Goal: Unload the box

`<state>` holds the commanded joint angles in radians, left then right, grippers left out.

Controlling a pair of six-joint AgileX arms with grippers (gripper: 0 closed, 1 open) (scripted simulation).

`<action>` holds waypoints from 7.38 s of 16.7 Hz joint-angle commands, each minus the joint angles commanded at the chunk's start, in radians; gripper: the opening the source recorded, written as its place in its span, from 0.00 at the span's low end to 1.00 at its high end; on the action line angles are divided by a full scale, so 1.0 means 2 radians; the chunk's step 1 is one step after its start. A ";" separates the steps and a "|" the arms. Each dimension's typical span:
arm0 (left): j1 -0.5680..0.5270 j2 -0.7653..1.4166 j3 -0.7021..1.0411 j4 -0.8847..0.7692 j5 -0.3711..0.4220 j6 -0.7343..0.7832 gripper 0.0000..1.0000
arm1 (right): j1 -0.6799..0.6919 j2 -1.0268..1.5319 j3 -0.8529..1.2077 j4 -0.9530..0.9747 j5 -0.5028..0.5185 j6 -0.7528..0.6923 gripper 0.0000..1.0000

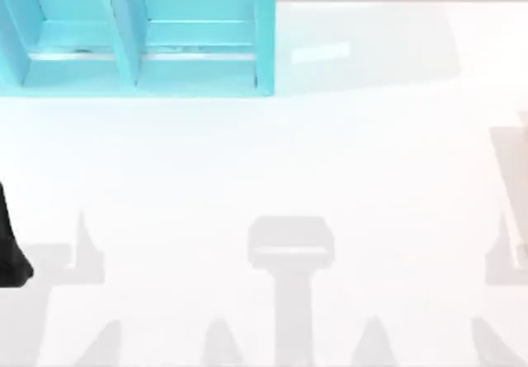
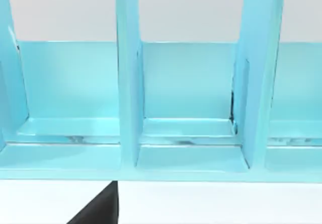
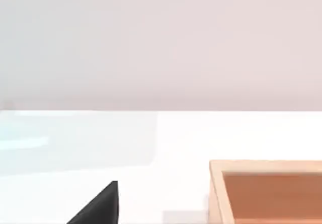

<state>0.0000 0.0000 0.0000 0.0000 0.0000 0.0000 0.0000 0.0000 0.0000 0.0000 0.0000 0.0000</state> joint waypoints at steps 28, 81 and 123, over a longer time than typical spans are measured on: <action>0.000 0.000 0.000 0.000 0.000 0.000 1.00 | -0.275 0.827 0.663 -0.620 0.003 -0.257 1.00; 0.000 0.000 0.000 0.000 0.000 0.000 1.00 | -0.277 0.837 0.691 -0.644 0.003 -0.259 0.00; 0.000 0.000 0.000 0.000 0.000 0.000 1.00 | 0.134 0.995 0.662 -0.452 0.001 0.156 0.00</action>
<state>0.0000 0.0000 0.0000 0.0000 0.0000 0.0000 0.2690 1.9894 1.3243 -0.9038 0.0019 0.3110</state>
